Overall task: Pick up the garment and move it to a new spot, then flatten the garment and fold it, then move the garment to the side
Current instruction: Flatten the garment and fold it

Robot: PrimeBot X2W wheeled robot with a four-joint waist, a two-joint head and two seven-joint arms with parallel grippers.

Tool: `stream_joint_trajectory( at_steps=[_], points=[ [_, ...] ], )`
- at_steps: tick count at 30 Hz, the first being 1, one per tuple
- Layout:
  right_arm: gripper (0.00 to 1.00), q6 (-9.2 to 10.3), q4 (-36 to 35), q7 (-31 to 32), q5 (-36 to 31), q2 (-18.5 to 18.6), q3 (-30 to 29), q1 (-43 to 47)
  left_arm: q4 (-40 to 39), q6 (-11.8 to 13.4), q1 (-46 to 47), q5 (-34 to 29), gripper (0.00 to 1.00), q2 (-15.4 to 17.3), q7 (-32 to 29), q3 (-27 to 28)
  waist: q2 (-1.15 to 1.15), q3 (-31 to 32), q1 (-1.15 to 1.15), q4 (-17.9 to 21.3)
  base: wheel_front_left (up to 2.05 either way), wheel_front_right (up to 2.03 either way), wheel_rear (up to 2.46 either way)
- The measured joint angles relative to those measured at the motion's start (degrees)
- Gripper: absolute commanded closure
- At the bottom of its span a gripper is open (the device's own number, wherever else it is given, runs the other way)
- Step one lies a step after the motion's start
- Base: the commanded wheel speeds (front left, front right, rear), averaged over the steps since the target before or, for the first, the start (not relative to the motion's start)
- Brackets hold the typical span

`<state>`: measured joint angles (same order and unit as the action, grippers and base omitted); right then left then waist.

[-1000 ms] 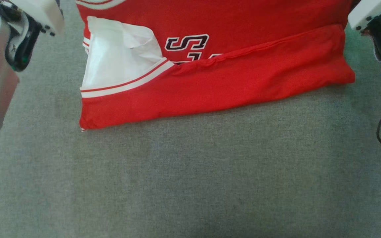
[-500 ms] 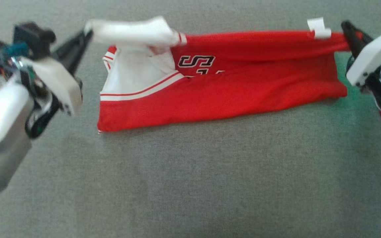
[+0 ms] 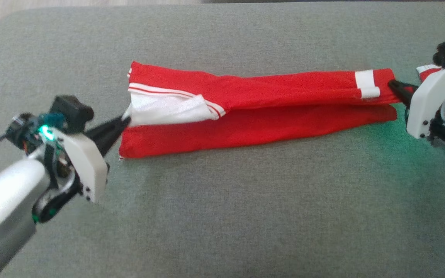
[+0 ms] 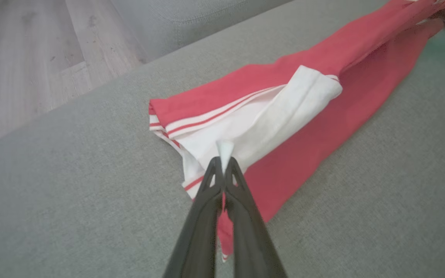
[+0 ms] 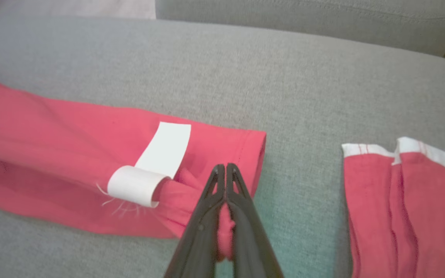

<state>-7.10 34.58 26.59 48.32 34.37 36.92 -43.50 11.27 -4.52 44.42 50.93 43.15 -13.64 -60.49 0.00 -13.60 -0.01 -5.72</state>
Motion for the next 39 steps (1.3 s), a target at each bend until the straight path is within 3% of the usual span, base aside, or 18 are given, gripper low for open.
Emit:
stream_joint_trajectory(
  at_steps=[14, 16, 17, 18, 19, 24, 26, 31, 36, 39],
  points=[
    [1.00, 0.00, -0.91, 1.34, -1.04, 0.66, 5.88, 0.83, -2.34, 0.46, -2.58, 2.44, 1.00, 1.26, -5.64, -2.60, 0.00, -1.67, 0.01, 1.19, 0.00, 0.00, 0.00],
    [0.00, 0.00, -0.21, 0.42, -1.65, 0.48, 6.12, 0.80, -2.25, 0.42, -2.60, 3.52, 1.00, 1.29, -6.14, -2.60, 0.00, -1.61, 0.01, 1.33, 0.00, 0.00, 0.00],
    [0.00, 0.00, 0.33, -0.01, -1.68, 0.30, 6.08, 0.78, -2.24, 0.48, -2.64, 3.98, 1.00, 1.26, -6.17, -2.53, 0.00, -1.51, 0.01, 1.44, 0.00, 0.00, 0.00],
    [0.00, 0.00, 0.68, -0.49, -1.63, 0.05, 5.87, 0.78, -2.24, 0.70, -2.65, 4.05, 0.56, 1.23, -5.73, -2.40, 0.00, -1.37, 0.01, 1.56, 0.00, 0.00, 0.00],
    [0.00, 0.00, 1.02, -1.24, -1.23, -0.31, 5.28, 0.77, -2.23, 1.16, -2.65, 4.04, 0.00, 1.21, -5.02, -2.19, 0.00, -1.18, 0.01, 1.69, 0.00, 0.00, 0.00],
    [0.00, 0.00, 1.40, -8.40, 0.71, -2.38, 0.25, 0.28, -1.76, 4.85, -2.65, 4.08, 0.00, 0.01, 2.54, 2.07, 0.00, 0.51, 0.01, 2.43, 0.00, 0.00, 0.00],
    [0.00, 0.00, 1.05, -15.56, 0.98, -4.22, -3.64, -0.69, -1.04, 8.27, -2.67, 4.21, 0.00, -2.29, 10.81, 6.49, 0.00, 1.80, 0.00, 2.93, 0.00, 0.00, 0.00],
    [0.00, 0.00, 0.53, -29.06, -0.93, -9.72, -11.50, -0.60, 0.35, 12.60, -5.28, 6.23, 0.00, -6.66, 24.66, 13.30, 0.00, 4.10, 0.00, 3.60, 0.00, 0.00, 0.00],
    [0.00, 0.00, 0.59, -38.72, -7.98, -15.93, -17.80, 2.96, 0.87, 16.51, -11.16, 5.13, 0.00, -12.05, 27.94, 21.06, 0.00, 6.14, 0.00, 4.01, 0.00, 0.00, 0.00],
    [0.00, 0.00, 0.69, -40.53, -12.03, -20.73, -23.10, 7.84, -1.62, 17.11, -15.97, -1.08, 0.00, -16.96, 28.18, 28.87, 0.00, 7.03, 0.00, 4.14, 0.00, 0.00, 0.00]
  ],
)
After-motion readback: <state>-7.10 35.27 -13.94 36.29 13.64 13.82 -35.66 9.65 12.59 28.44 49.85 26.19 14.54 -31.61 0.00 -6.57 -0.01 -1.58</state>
